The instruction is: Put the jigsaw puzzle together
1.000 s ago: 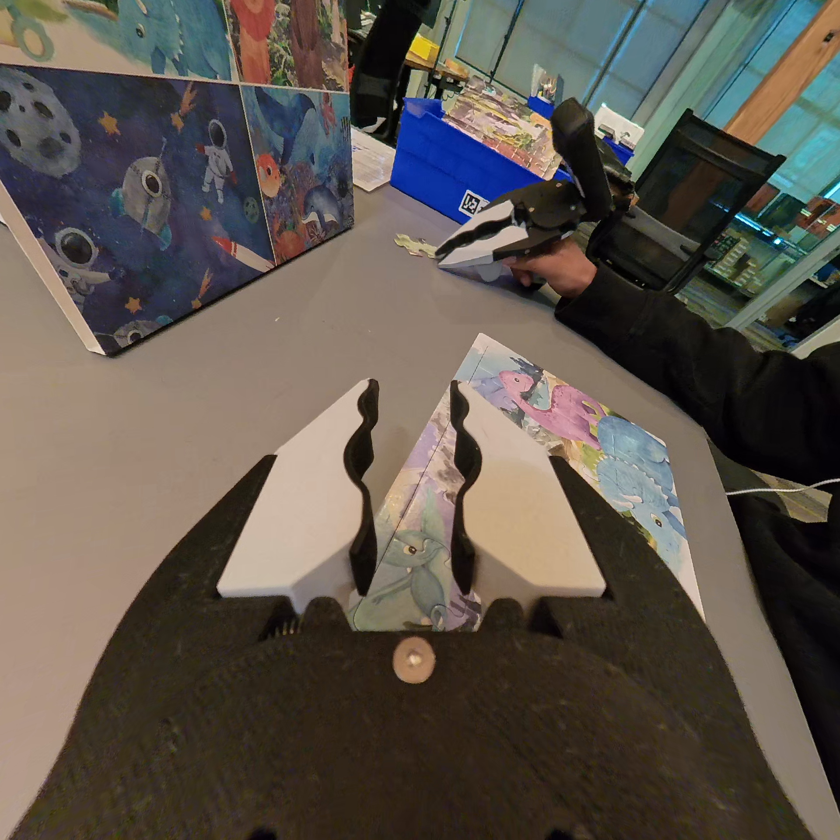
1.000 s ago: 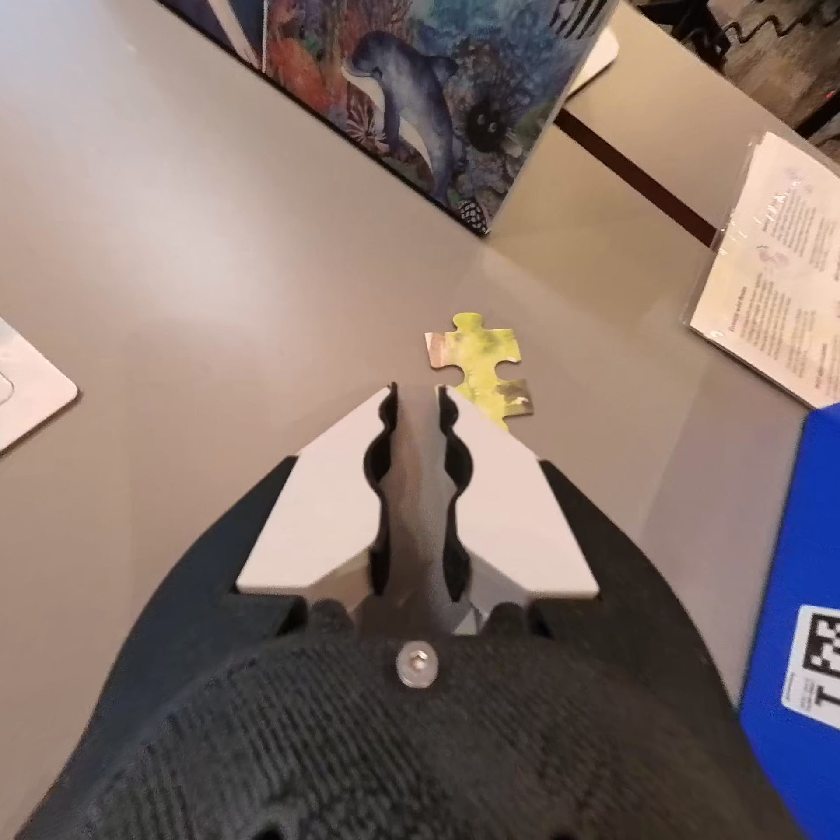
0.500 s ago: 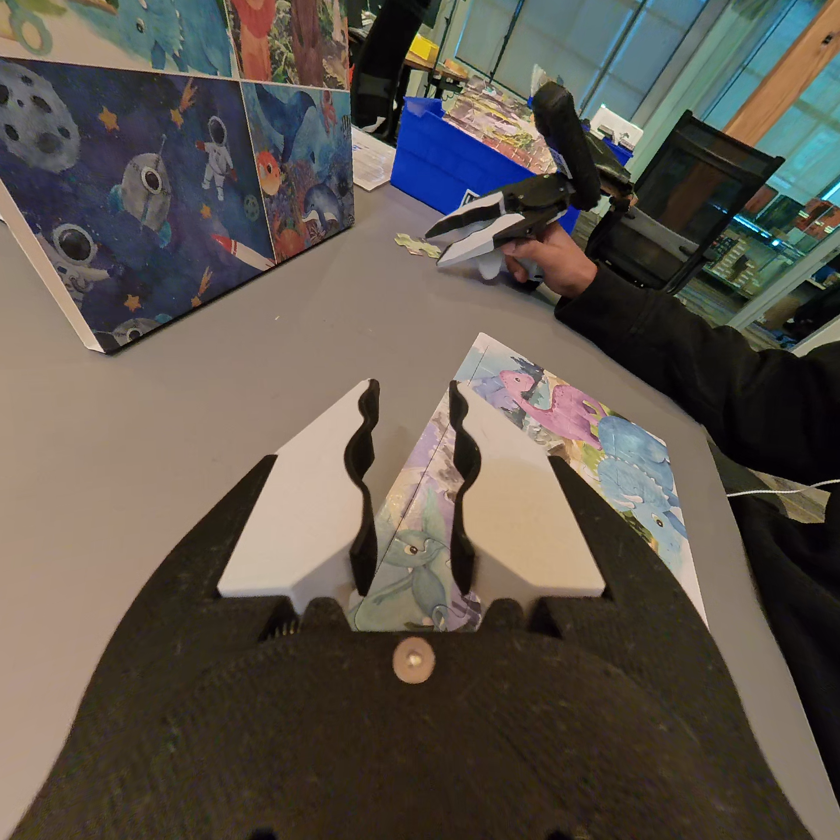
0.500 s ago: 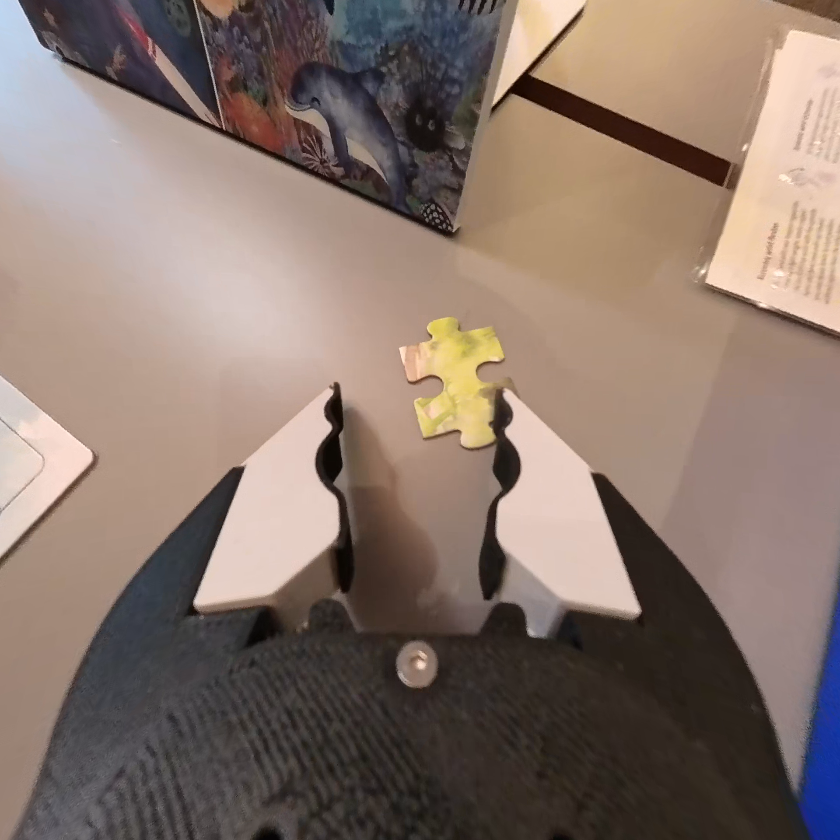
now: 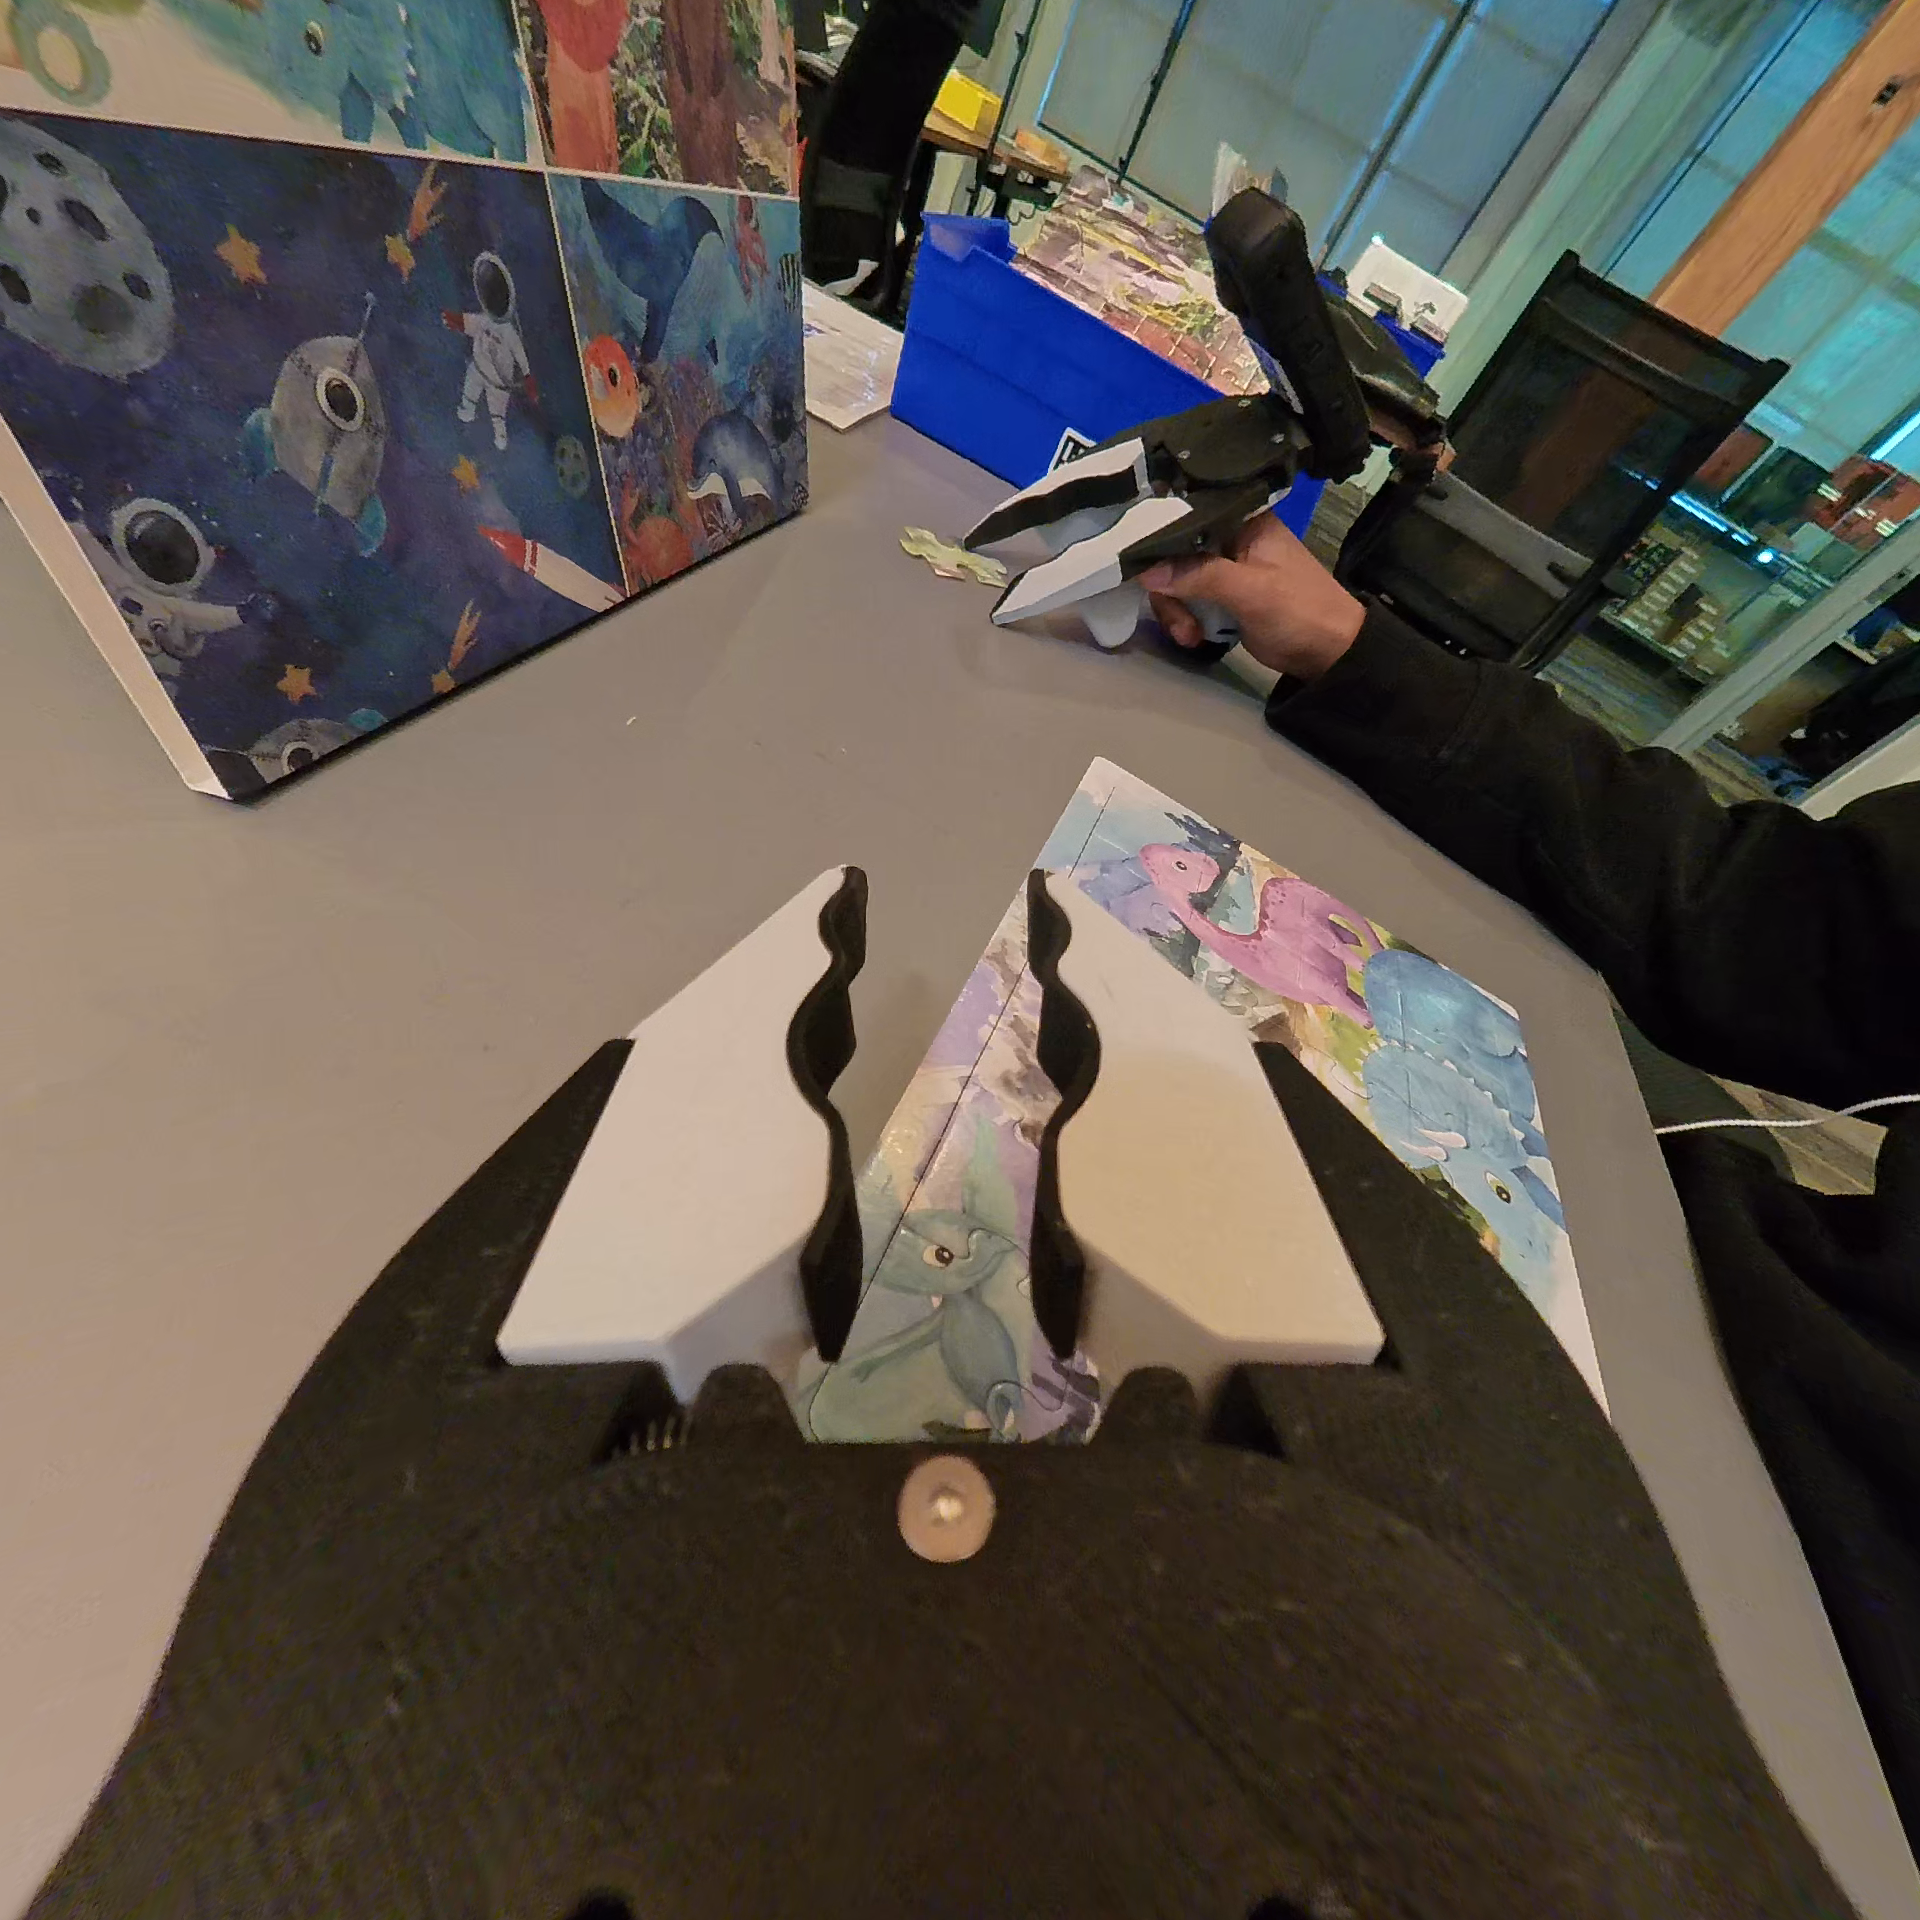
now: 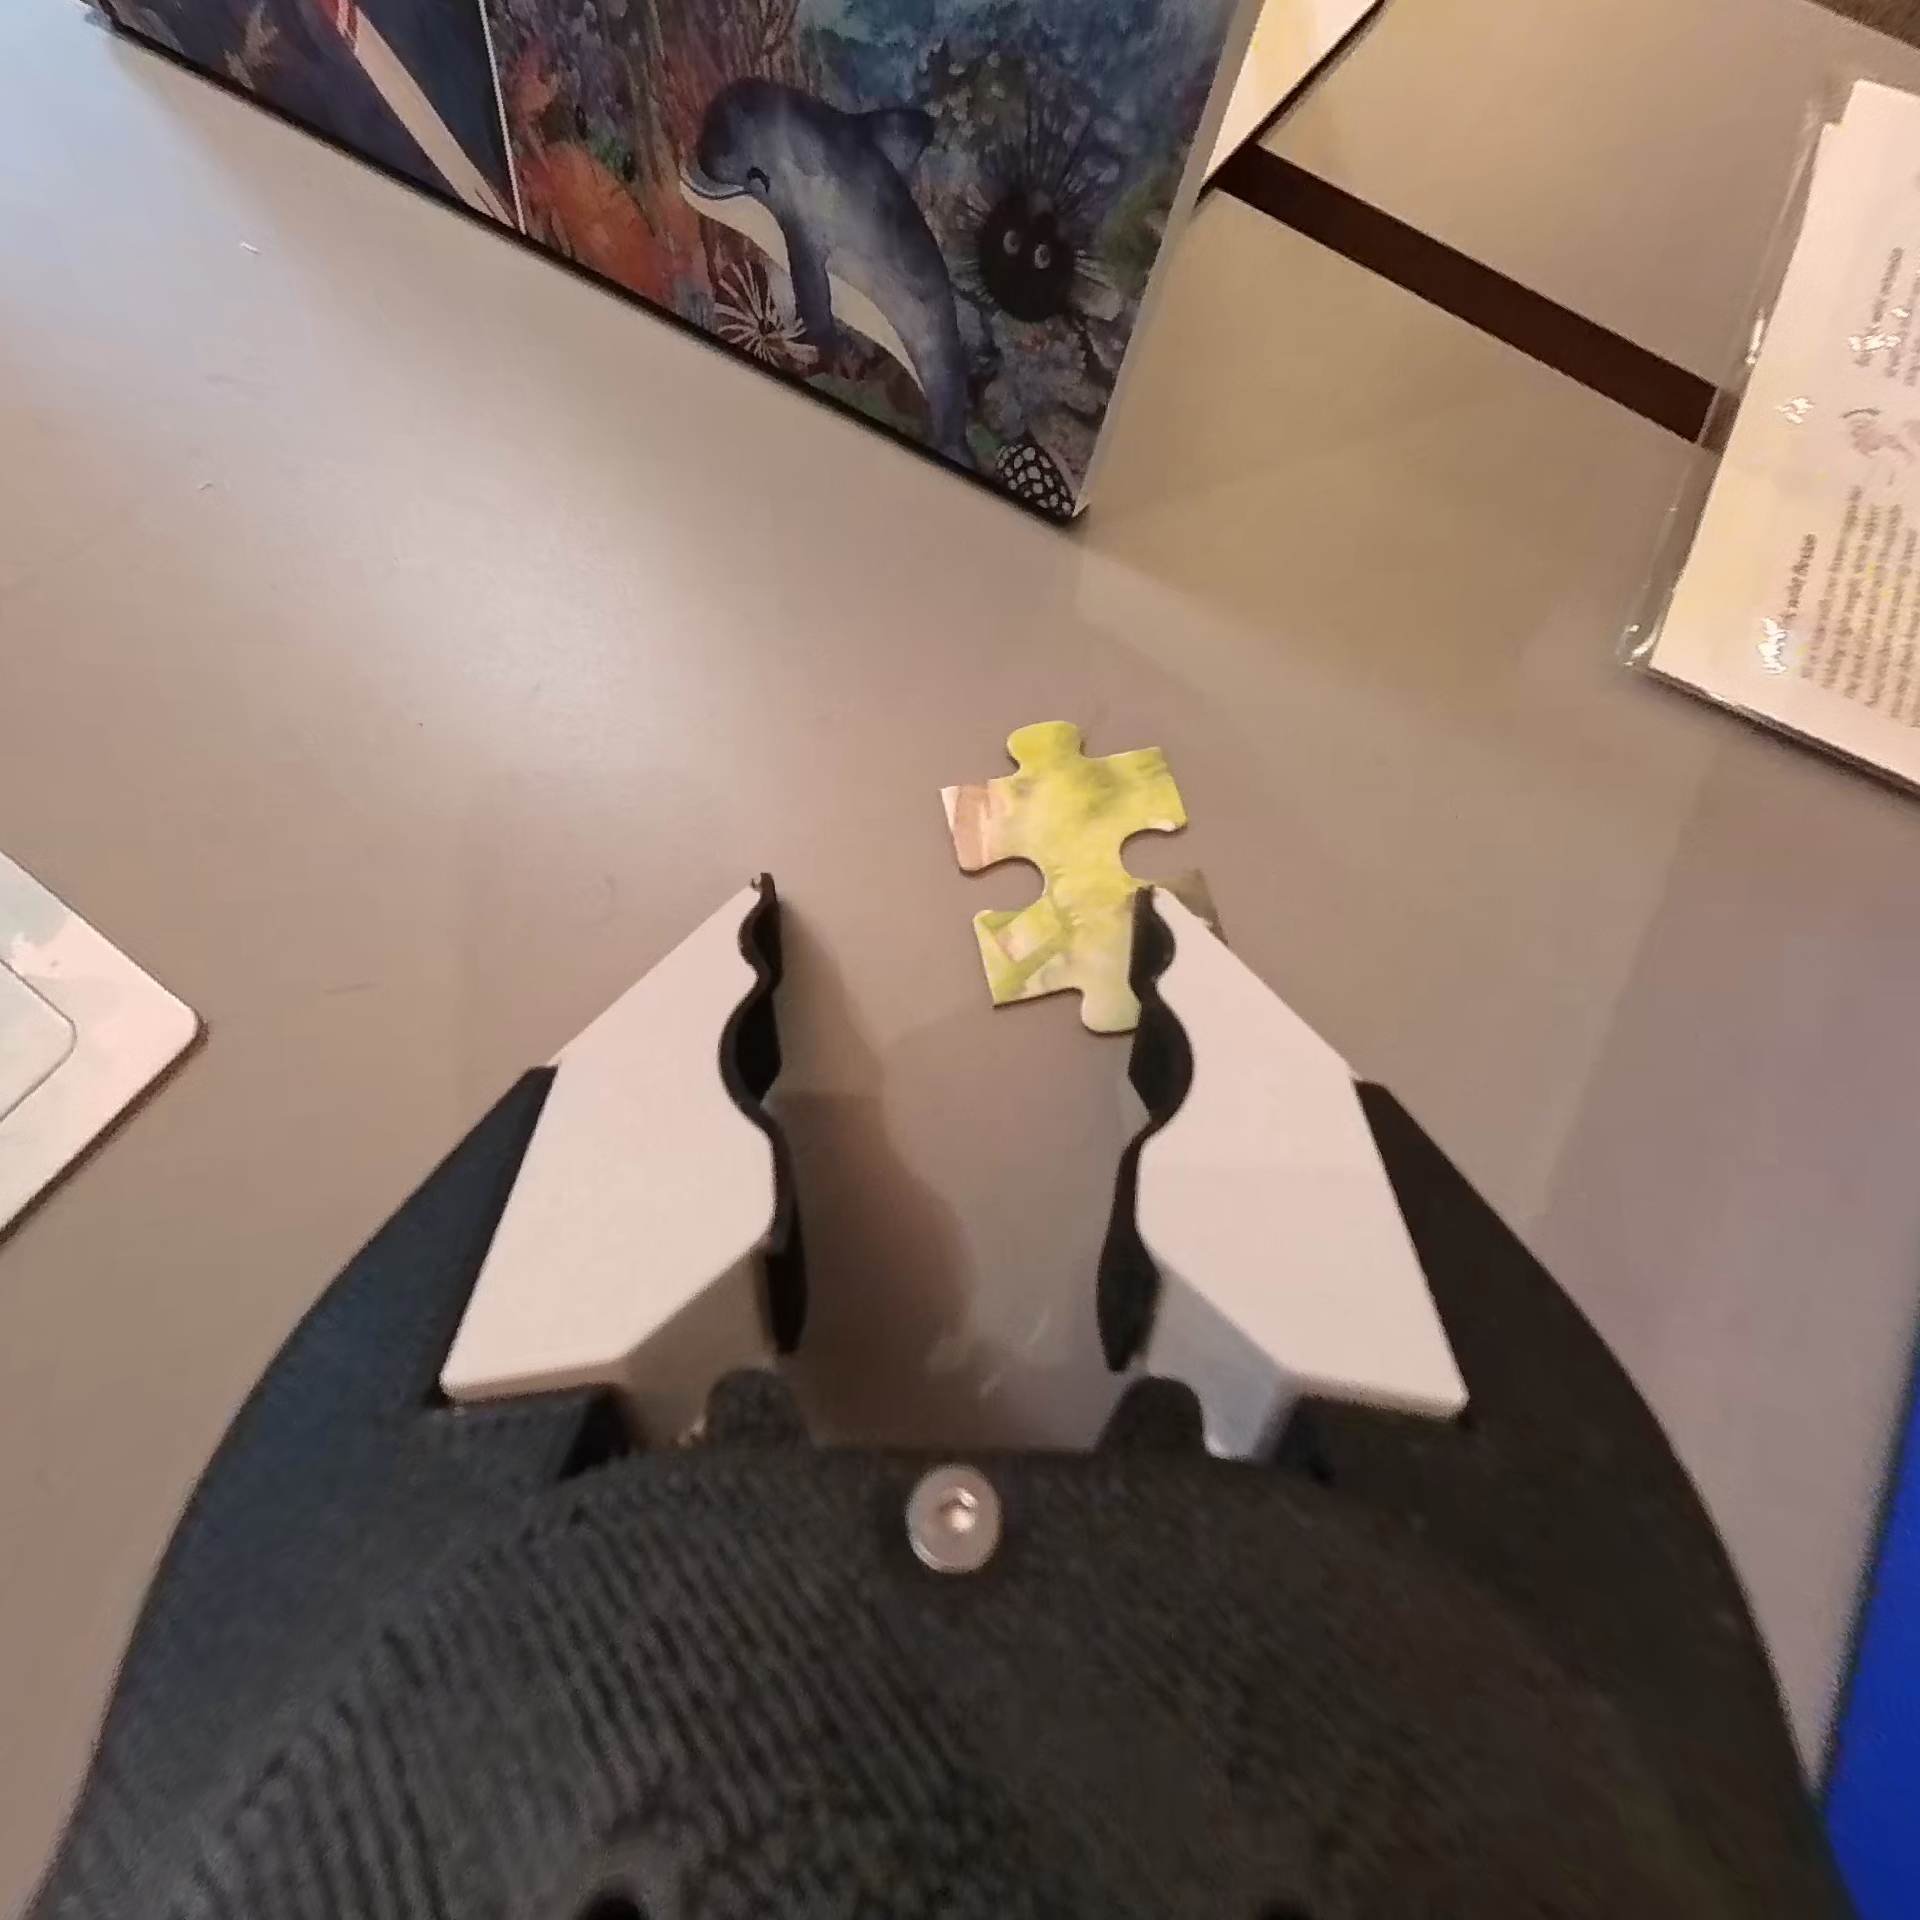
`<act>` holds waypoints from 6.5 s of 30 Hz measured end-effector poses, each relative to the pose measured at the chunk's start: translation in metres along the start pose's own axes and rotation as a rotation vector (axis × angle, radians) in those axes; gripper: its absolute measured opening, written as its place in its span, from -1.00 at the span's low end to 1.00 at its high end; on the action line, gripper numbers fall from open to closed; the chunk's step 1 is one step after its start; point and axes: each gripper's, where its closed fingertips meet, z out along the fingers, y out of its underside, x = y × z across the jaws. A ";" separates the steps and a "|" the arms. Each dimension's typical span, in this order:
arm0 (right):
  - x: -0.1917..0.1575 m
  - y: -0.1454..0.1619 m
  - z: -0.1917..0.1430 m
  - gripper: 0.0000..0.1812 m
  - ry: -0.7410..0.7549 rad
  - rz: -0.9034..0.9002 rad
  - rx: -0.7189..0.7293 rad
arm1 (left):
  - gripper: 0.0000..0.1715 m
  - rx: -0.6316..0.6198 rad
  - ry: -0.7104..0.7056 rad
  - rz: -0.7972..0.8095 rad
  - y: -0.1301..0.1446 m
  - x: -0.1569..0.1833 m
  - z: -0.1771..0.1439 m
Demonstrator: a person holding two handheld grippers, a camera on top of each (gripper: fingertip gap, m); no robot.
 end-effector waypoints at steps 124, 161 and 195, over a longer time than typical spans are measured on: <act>-0.109 -0.006 0.003 -0.51 -0.331 -0.253 -0.012 | -0.65 -0.014 0.001 0.002 0.002 0.000 0.001; -0.343 0.014 -0.041 -0.51 -0.721 -0.604 -0.061 | -0.64 -0.011 0.008 -0.021 0.002 -0.001 0.001; -0.342 0.015 -0.041 -0.51 -0.697 -0.649 -0.039 | -0.64 -0.007 0.010 -0.028 0.001 -0.002 0.000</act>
